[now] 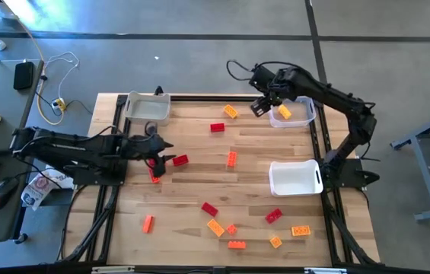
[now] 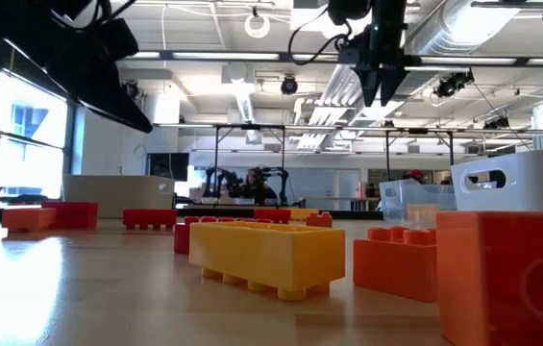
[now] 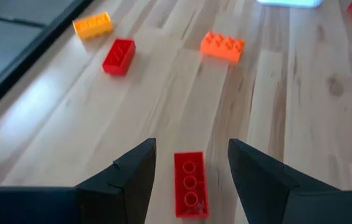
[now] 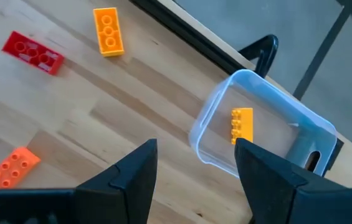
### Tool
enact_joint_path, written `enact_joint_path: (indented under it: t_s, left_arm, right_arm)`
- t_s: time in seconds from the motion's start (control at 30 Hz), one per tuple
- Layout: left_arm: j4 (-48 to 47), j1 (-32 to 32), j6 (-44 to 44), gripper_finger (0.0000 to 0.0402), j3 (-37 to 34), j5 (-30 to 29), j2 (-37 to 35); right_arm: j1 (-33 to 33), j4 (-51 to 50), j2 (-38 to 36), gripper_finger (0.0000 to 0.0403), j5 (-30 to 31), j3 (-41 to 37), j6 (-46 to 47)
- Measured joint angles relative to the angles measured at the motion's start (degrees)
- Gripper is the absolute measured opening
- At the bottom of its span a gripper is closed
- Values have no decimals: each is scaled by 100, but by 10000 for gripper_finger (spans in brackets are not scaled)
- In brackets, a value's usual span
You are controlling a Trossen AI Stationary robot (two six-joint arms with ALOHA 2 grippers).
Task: Sort & place blocks by color
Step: Put the red game piece into the gray bin
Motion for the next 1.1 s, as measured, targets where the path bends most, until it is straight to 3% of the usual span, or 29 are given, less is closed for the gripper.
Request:
enact_joint_path:
  t_s: [0.3, 0.53, 1.1]
  left_arm:
    - [3, 157, -76, 186, 0, 93, 788]
    - [78, 255, -265, 186, 0, 521, 1330]
    - [822, 253, -262, 186, 0, 510, 2543]
  right_arm:
    - [290, 75, 2, 201, 61, 0, -17]
    - [352, 98, 2, 201, 115, 0, -17]
    - [352, 98, 4, 201, 157, 0, -17]
